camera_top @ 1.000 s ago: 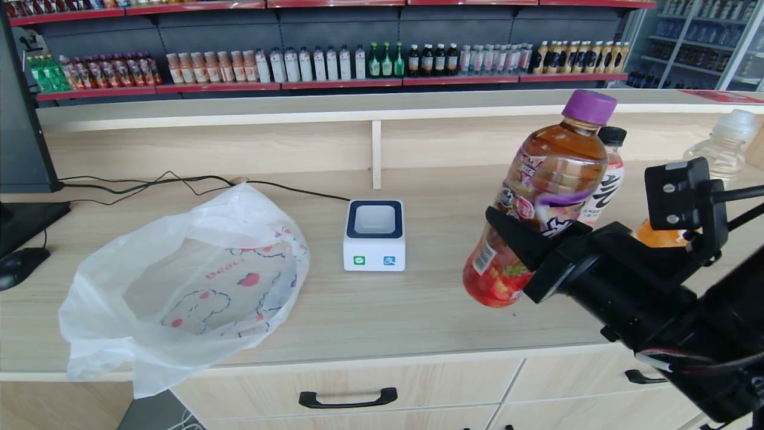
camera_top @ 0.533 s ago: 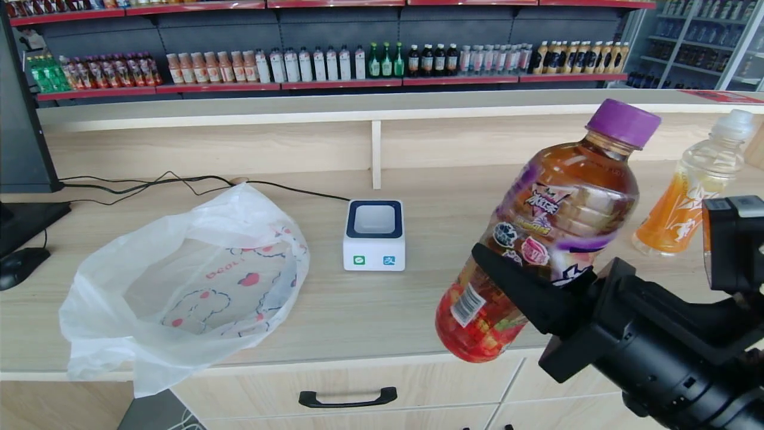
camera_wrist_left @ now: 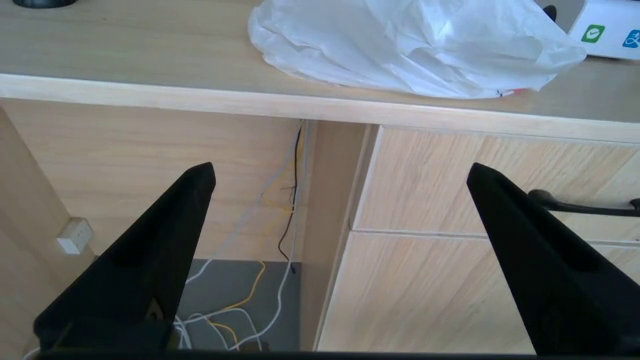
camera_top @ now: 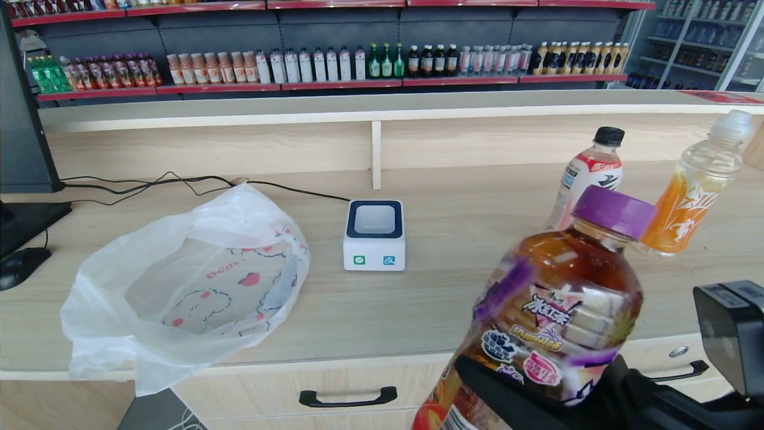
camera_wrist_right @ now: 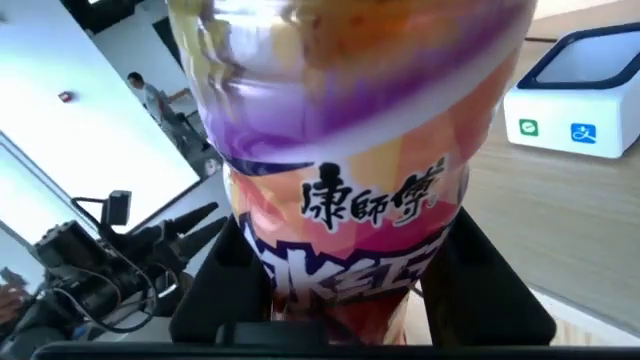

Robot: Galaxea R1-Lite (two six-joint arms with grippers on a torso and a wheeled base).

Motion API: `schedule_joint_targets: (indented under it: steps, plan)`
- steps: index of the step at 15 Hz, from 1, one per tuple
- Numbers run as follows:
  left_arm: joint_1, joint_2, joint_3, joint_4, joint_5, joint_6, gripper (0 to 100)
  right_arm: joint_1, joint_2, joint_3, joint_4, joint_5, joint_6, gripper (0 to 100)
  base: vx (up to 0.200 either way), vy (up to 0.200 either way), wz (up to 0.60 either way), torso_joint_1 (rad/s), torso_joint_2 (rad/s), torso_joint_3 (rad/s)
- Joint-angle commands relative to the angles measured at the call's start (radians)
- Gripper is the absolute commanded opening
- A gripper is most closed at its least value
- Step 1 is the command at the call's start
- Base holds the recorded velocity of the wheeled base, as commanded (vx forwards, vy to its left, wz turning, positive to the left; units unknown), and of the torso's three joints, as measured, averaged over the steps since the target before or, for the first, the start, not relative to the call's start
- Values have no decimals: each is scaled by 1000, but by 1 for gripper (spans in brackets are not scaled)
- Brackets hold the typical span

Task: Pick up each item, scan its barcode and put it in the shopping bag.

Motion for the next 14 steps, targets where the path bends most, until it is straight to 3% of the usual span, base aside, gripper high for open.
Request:
schedule_joint_targets:
  steps: [1, 6, 10, 14]
  plan:
    - [-1, 0, 0, 0, 1, 0, 100, 3, 5, -42, -6, 3, 113, 0, 0, 0, 0, 0, 0, 0]
    - [1, 0, 0, 0, 1, 0, 100, 1, -1, -64, -33, 22, 426, 0, 0, 0, 0, 0, 0, 0]
    - [1, 0, 0, 0, 1, 0, 100, 1, 12, -157, -33, 32, 607, 0, 0, 0, 0, 0, 0, 0]
    - [1, 0, 0, 0, 1, 0, 100, -3, 63, -255, -33, 42, 667, 0, 0, 0, 0, 0, 0, 0]
